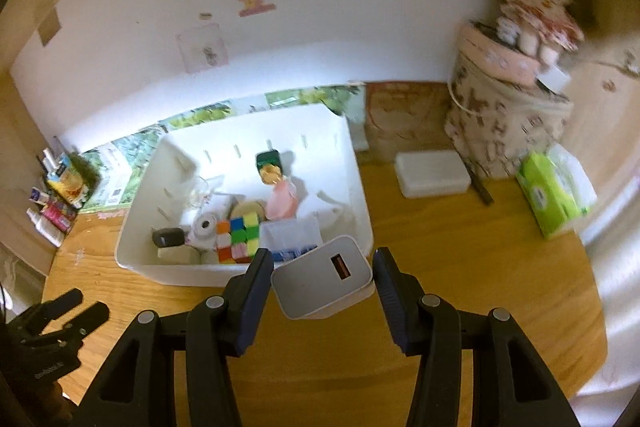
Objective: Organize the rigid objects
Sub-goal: 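Carry the white charger over the white bin with the right gripper, then open the right gripper to drop the charger into the bin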
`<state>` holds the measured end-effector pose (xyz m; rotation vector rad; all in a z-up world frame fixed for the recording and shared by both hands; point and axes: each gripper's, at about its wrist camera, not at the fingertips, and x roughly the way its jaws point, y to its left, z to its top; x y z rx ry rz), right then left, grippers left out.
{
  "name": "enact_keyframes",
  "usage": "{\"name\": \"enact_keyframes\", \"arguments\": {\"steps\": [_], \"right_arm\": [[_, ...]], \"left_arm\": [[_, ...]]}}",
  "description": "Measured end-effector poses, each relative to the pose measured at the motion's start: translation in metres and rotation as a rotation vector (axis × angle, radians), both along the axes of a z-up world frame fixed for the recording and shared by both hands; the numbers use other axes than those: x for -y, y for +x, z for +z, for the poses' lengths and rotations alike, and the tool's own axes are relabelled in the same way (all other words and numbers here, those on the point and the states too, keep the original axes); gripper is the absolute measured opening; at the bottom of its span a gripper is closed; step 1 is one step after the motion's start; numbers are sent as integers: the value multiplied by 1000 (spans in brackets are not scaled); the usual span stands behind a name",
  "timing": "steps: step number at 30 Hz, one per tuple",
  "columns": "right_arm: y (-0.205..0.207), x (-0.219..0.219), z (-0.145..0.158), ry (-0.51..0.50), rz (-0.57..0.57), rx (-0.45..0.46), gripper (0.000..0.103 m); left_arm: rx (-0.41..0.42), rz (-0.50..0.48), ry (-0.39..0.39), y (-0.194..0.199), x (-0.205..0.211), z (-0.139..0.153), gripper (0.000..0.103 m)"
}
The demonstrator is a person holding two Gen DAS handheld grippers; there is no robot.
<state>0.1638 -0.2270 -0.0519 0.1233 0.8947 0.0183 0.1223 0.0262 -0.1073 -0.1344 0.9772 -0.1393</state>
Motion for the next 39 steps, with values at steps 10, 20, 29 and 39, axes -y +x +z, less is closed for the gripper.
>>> {"name": "enact_keyframes", "arguments": {"steps": [10,20,29,39], "right_arm": [[29,-6,2,-15,168,80,52],[59,-25,-10,-4,341,154,46],[66,-42,-26,68,389,105,47],[43,-49,-22,93,371,57,62]], "left_arm": [[-82,121,18,-7,8,-20,79],[-172,249,78,-30,13,-41,79],[-186,303,88,-38,2,-36,79],[-140,280,68,-27,-10,-20,79]]}}
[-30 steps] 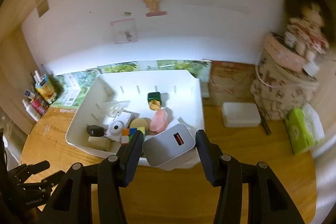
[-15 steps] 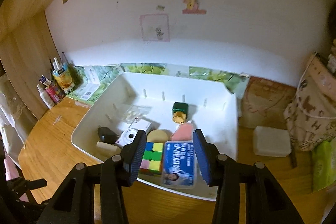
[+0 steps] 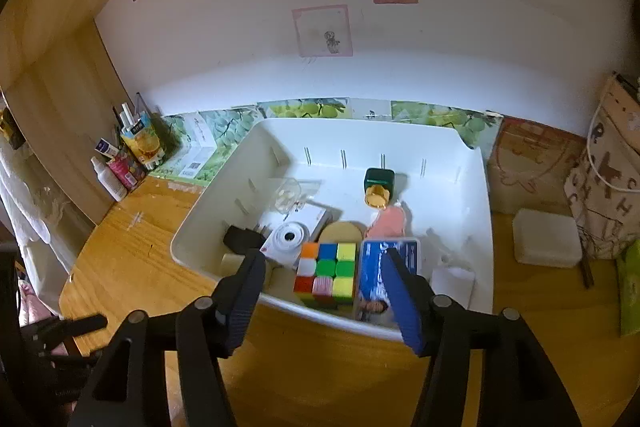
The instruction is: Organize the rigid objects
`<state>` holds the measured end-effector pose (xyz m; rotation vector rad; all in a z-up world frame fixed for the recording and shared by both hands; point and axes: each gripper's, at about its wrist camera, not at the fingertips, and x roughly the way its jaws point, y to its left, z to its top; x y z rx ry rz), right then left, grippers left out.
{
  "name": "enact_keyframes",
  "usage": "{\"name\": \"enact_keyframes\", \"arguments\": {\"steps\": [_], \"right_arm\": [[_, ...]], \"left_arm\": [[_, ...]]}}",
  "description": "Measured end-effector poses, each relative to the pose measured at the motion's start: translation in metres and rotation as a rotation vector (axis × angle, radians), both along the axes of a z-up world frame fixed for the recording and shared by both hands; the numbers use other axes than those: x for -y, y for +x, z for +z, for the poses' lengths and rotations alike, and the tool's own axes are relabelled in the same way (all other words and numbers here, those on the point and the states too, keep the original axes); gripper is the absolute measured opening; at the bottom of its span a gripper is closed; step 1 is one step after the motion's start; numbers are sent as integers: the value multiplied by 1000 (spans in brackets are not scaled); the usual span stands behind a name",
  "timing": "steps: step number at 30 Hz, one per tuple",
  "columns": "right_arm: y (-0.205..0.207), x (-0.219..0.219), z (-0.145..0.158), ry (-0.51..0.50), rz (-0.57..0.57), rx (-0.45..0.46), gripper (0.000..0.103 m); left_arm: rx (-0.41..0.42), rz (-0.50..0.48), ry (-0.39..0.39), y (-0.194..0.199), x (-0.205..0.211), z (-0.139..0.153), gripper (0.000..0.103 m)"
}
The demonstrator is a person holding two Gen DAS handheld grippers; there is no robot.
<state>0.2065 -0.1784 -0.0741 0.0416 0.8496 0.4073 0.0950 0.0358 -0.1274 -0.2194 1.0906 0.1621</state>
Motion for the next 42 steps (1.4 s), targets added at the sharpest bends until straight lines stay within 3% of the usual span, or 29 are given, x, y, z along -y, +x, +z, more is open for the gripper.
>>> {"name": "enact_keyframes", "arguments": {"steps": [5,11,14,17,23,25,29,42], "right_arm": [[-29,1,11,5,-40,-5,72],[-74,7,24,36,-132,-39,81],[-90,14,32,64,-171,-80,81],[-102,18,41,105,-153,-100,81],[-118,22,68,77,-117,-86,85],[-122,26,74,79,-124,-80,86],[-123,33,79,83,-155,-66,102],[-117,28,70,19,-160,-57,102]], "left_arm": [[33,-52,-9,3,-2,19,79],[90,-115,25,-5,4,49,97],[124,-140,25,-13,10,64,100],[146,-141,60,-18,21,78,100],[189,-119,89,-26,38,99,101],[201,-118,103,-29,43,103,101],[244,-102,141,-34,49,111,101],[231,-103,141,-25,60,103,102]]}}
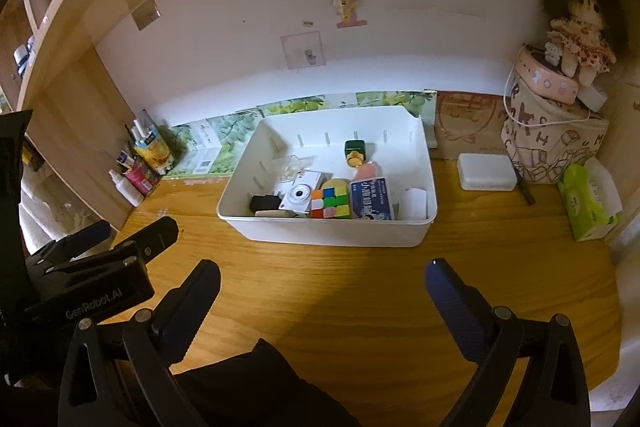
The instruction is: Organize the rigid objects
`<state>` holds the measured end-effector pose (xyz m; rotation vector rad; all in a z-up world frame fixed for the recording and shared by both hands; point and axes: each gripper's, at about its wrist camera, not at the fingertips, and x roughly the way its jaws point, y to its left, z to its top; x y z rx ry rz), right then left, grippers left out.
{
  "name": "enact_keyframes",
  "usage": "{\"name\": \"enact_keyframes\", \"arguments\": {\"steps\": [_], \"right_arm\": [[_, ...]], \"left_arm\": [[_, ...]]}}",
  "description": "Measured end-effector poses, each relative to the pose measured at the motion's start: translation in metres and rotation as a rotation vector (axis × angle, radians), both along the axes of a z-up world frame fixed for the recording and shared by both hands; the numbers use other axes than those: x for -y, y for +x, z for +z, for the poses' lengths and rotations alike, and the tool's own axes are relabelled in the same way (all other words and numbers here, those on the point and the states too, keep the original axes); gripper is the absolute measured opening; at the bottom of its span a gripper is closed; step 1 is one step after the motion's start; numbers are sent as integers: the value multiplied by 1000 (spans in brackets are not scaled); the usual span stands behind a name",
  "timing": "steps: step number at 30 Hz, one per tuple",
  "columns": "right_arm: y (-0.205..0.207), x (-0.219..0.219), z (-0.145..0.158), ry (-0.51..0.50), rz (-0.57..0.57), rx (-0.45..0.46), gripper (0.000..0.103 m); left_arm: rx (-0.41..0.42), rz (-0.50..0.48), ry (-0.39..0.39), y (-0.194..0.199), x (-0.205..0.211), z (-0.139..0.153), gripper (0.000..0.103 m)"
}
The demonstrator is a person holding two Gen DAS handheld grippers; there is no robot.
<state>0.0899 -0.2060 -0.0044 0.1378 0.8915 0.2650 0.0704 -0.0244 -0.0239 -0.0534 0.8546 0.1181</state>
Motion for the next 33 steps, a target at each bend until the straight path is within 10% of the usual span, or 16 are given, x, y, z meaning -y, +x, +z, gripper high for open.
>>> {"name": "enact_keyframes", "arguments": {"steps": [33], "right_arm": [[20,3,-20,-37,-55,-104,103]], "left_arm": [[21,-55,48,21,11,3,102]]}}
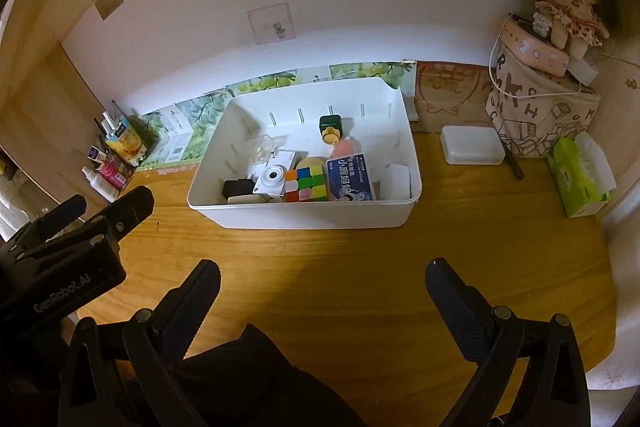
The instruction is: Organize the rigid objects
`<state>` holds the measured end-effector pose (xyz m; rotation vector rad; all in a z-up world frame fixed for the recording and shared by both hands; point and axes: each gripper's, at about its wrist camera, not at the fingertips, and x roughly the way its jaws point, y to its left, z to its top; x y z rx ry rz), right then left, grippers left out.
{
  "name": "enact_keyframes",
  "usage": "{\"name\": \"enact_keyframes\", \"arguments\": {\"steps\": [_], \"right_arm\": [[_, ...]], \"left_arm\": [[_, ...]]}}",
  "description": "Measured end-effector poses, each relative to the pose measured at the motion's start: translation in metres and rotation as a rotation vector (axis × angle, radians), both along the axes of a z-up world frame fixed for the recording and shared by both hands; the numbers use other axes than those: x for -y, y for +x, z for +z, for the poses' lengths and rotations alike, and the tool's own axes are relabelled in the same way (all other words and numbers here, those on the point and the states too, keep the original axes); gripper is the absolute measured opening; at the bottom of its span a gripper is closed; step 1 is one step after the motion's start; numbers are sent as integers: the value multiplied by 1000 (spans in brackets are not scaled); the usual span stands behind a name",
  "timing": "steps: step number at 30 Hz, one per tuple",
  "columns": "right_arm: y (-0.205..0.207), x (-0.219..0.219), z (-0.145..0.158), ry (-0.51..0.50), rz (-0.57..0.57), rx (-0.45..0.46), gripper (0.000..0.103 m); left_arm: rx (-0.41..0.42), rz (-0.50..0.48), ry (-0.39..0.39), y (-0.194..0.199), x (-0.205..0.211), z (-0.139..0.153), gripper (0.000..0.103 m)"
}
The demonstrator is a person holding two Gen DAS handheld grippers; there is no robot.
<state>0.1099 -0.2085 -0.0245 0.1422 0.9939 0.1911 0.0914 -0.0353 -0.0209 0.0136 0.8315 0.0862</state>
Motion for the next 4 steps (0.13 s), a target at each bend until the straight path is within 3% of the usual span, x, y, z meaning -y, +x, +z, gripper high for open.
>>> {"name": "enact_keyframes", "arguments": {"steps": [4], "right_arm": [[0,-1,-1,3,9,-6,102]], "left_arm": [[2,7,6,-1,-1,0,102]]}}
